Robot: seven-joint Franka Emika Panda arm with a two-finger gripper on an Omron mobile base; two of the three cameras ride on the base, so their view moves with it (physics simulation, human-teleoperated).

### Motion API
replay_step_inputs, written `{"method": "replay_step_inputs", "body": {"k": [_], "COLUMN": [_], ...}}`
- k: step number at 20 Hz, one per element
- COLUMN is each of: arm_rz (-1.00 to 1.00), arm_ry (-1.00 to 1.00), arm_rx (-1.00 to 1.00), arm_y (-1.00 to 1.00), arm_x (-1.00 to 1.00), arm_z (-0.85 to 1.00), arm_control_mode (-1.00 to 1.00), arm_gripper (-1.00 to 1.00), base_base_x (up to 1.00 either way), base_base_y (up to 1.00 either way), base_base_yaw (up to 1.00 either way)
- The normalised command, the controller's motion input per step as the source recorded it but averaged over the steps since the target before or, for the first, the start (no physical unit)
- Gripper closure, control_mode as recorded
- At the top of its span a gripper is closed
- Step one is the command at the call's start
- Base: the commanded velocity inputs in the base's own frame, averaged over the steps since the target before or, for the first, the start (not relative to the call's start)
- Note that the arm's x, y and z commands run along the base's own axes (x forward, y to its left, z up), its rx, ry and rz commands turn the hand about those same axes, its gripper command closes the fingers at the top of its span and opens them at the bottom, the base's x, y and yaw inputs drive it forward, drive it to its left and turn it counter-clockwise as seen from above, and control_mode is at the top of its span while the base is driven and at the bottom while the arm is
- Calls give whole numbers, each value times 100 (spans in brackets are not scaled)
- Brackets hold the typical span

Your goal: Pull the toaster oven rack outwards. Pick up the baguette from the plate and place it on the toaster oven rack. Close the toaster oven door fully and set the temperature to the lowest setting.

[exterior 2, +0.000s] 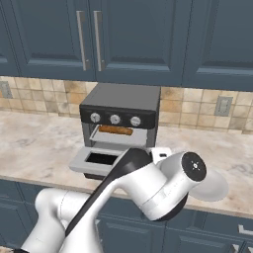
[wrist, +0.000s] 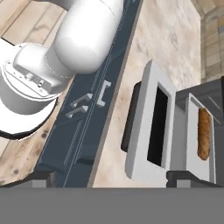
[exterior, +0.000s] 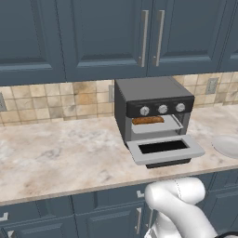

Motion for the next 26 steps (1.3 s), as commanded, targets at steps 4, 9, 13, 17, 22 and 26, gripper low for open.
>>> {"method": "replay_step_inputs", "body": {"k": [4,9,13,17,22,26], "arm_rz": [0,0,0,-1,0,0], "arm_ry": [0,0,3,9,17,24], "arm_rx": [5,5,1,0,0,0], "arm_y": [23,21,11,1,0,0], "arm_x": [0,0,6,9,11,15], "arm_z": [-17,-16,-6,-2,-4,-17], "arm_control_mode": [-100,-100,-100,-100,-100,-100], "arm_gripper": [-100,-100,-100,-100,-100,-100], "base_base_x": [0,0,0,0,0,0], "base_base_y": [0,0,0,0,0,0], "base_base_yaw": [0,0,0,0,0,0]}}
